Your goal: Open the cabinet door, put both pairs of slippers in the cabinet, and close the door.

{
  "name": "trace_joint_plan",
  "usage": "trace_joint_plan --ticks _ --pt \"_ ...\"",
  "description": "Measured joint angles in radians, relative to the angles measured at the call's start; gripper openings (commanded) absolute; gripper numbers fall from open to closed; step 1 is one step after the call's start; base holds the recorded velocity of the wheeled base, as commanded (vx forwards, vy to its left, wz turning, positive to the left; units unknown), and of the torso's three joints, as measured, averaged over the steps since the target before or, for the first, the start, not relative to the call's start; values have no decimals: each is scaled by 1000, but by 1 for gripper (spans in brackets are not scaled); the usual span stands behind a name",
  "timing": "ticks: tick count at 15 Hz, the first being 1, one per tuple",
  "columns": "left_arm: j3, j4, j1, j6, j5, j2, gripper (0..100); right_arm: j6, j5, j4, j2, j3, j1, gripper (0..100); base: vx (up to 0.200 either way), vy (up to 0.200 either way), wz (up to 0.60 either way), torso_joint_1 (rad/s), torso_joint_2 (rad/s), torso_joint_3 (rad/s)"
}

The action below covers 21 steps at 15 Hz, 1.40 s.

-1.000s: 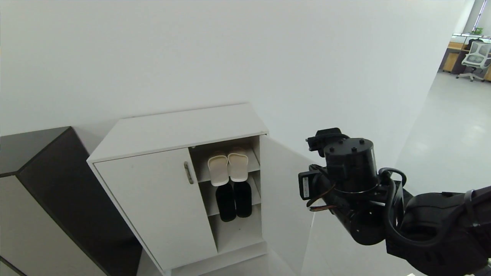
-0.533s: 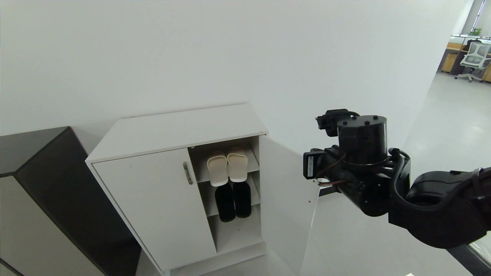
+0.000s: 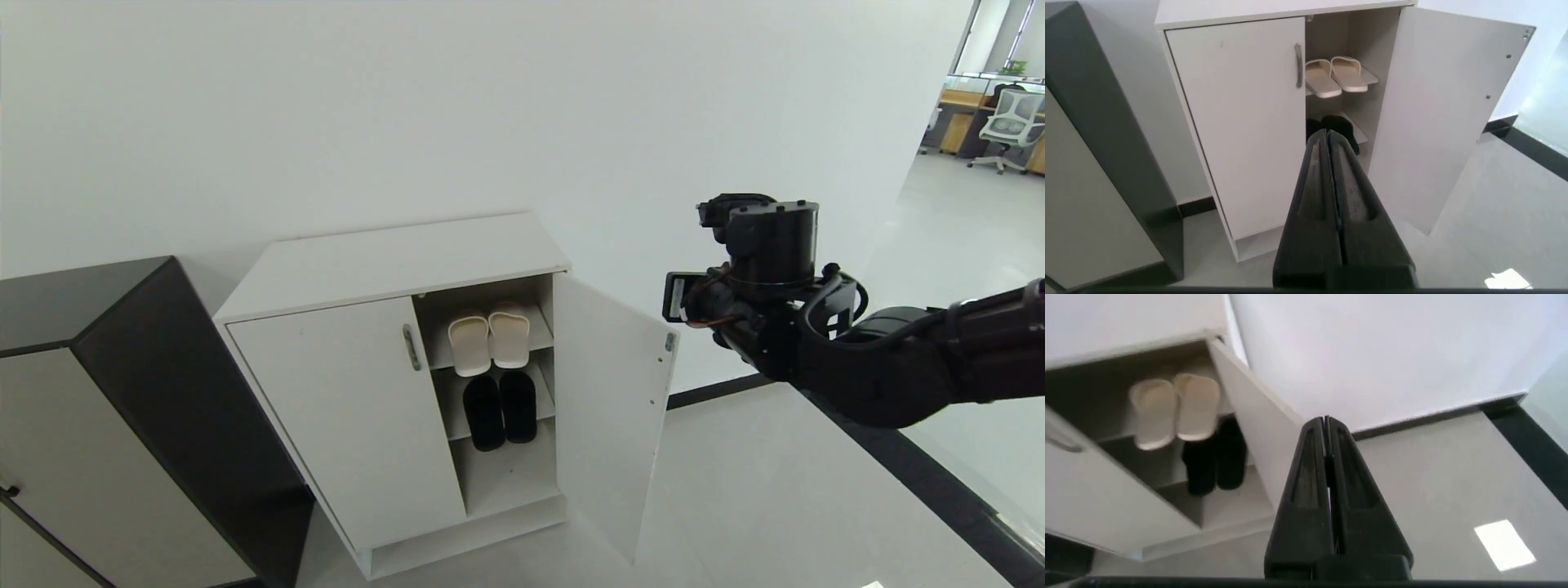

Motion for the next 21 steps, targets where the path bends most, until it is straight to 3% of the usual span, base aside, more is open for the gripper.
trace_joint_plan --ticks 5,8,21 --pt "0 0 -1 0 0 0 0 89 99 217 95 -208 -67 0 0 0 0 0 0 0" --pt "0 0 0 0 0 0 0 109 126 259 169 -298 -103 0 0 0 0 0 0 0" --pt "0 0 -1 0 0 0 0 145 129 254 297 -287 -129 0 0 0 0 0 0 0"
